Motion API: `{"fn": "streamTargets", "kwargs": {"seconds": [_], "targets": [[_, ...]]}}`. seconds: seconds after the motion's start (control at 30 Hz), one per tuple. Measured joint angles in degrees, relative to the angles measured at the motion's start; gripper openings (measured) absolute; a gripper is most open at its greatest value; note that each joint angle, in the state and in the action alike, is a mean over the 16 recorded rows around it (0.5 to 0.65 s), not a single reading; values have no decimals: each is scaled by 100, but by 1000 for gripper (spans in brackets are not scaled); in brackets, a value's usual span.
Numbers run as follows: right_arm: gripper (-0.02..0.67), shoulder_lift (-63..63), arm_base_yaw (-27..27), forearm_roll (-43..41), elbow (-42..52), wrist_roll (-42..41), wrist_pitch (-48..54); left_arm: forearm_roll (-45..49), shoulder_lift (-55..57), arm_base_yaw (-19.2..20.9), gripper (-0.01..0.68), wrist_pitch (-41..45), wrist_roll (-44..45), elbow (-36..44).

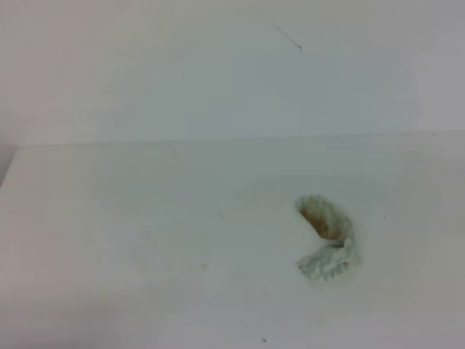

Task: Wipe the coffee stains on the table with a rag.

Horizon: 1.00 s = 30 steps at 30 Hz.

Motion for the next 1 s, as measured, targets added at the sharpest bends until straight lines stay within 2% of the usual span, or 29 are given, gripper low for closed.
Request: {"fn": "streamTargets", "kwargs": {"seconds": [0.17,0.5,0.7,1.0], "targets": [[1,-809,-516,-89,710,755,-34,0,0,0,-3,0,0,0],[1,-2345,-1459,0,2854,2074,-177,0,0,0,-3,0,0,0],[1,-2663,-1727,52,3594,1911,-158,0,0,0,-3,0,0,0],[1,-2693,-1786,42,3818,1324,-73,0,0,0,-3,0,0,0]]}}
